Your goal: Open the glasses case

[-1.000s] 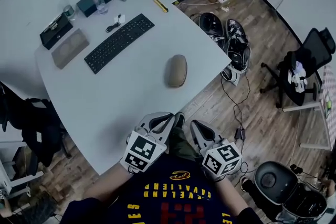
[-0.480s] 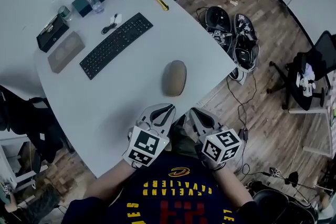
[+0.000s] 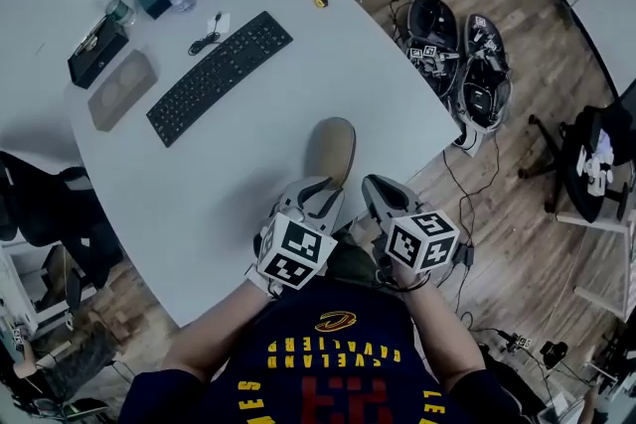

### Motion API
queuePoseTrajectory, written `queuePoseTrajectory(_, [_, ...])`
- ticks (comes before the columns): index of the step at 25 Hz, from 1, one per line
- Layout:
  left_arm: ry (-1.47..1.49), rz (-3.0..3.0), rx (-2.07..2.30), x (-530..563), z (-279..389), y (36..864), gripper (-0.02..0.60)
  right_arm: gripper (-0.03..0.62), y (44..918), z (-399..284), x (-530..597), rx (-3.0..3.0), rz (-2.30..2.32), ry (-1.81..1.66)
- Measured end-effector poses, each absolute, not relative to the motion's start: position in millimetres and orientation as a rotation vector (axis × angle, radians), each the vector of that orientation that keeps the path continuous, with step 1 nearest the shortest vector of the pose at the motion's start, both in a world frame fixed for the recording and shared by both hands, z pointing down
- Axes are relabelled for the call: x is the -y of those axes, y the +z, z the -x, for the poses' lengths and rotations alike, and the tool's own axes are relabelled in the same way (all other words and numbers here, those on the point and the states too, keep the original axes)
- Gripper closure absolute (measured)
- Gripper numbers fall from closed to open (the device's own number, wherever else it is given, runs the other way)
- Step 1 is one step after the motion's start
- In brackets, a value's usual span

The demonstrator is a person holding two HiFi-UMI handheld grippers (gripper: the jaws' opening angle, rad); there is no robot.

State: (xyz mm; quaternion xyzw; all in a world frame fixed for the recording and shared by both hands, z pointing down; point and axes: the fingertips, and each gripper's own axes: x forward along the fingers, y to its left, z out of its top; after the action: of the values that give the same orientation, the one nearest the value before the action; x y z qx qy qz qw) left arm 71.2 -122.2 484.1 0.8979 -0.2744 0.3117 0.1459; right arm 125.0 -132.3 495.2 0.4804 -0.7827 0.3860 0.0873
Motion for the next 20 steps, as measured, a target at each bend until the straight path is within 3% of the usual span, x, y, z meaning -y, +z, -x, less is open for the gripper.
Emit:
queuePoseTrajectory(3, [0.95,-2.543,0.835,134,-73,501,0.458,0.572,517,-130,144,2.3,-1.384,1.224])
queuePoseTrajectory(6, [1.022,-2.509,0.856,143,-77,520,0.374,0.566,538,-133,152,2.272,-1.343,1.303])
queuePoseTrajectory(9, [1.101,-2.48,0.884,151,-80,537,0.322,0.507,557,-131,158,2.246,-1.291,1.359])
queuePoseTrajectory(20, [1.269,-2.458,0.987,161,-85,566,0.297,0.49,603,-120,170,2.181,-1.166,1.591])
